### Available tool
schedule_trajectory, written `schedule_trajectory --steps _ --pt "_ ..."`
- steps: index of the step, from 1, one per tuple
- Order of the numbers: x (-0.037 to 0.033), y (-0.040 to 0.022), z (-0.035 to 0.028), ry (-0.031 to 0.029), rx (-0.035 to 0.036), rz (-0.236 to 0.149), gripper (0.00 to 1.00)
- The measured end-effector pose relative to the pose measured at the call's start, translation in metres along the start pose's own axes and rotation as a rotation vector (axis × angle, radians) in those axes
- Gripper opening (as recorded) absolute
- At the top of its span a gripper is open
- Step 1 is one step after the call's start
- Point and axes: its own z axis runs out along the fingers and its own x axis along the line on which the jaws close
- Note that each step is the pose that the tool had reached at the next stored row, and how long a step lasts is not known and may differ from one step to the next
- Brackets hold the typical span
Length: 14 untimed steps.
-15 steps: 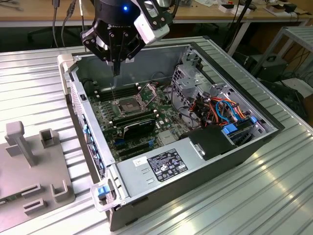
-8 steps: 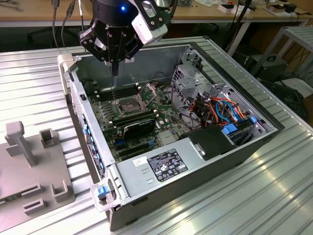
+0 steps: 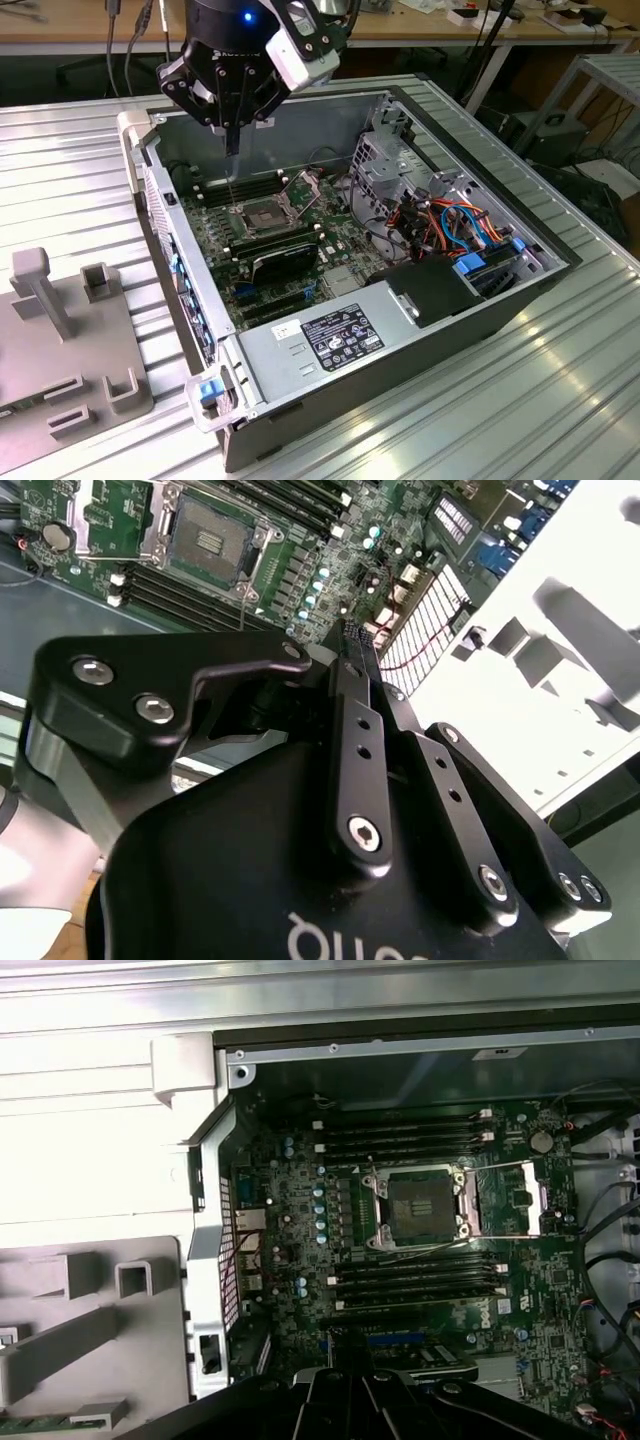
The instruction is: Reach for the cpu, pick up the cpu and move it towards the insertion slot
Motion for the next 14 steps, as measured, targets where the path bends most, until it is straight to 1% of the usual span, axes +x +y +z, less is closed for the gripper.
schedule_trajectory --steps 3,7,14 --pt "0.0033 -0.0003 -0.0001 0.0000 0.0000 0.000 0.11" --pt "0.0059 -0.0004 -0.0002 0.0001 0.0000 0.000 0.11" --pt "0.0137 -0.0010 -0.0004 0.0000 0.0001 0.000 0.11"
